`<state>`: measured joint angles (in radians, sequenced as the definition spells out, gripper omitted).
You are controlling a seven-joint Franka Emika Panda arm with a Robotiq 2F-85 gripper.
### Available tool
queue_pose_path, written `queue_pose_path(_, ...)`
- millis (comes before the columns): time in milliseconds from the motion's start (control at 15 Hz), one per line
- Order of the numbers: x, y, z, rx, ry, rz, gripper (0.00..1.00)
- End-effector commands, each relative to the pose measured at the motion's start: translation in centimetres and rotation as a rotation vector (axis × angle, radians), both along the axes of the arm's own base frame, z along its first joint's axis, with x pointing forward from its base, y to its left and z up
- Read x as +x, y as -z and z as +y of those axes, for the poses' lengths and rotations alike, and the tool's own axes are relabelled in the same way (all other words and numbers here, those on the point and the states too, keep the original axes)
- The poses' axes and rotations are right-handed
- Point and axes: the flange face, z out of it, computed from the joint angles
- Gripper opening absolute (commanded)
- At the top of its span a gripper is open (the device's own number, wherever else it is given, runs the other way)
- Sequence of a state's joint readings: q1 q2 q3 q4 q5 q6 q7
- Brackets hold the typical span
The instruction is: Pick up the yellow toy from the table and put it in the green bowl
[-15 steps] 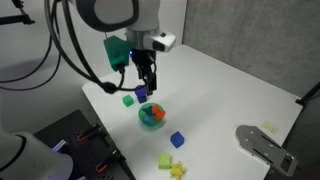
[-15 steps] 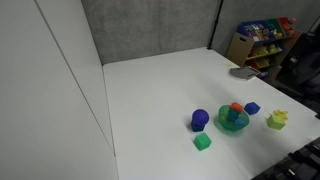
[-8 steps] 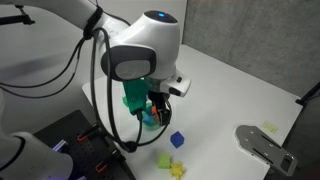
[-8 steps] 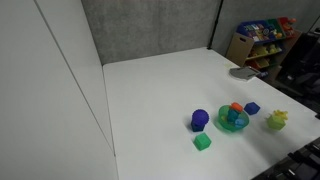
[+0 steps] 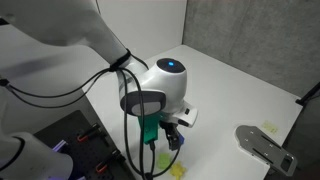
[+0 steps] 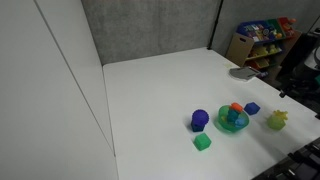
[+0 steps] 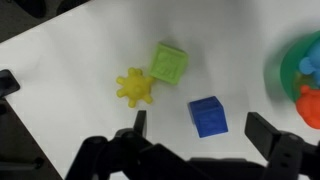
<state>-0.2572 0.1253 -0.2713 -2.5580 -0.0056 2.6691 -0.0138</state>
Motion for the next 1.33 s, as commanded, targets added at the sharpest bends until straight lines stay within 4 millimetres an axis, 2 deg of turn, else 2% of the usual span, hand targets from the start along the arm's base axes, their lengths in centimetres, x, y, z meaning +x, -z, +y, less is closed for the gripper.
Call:
queue_pose_path(0,0.7,3.2,-2.5,-0.025,-0.006,0.007,1.0)
queue_pose_path(533,0.7,9.9,-6.3,-0.053,0.011,0.056,1.0)
queue_pose_path(867,-0.5,13.5,-7.9,-0.071,0.022,0.095,1.0)
queue_pose_path(1133,-0.8,14.8,-8.2,-0.078,0.017,0.111,1.0)
queue_pose_path(1200,-0.7,15.0,-8.3,-0.081,0.015,0.111,0.91)
queue_pose_path(1267,-0.6,15.0,-8.3,-0.082,0.014,0.11,0.94)
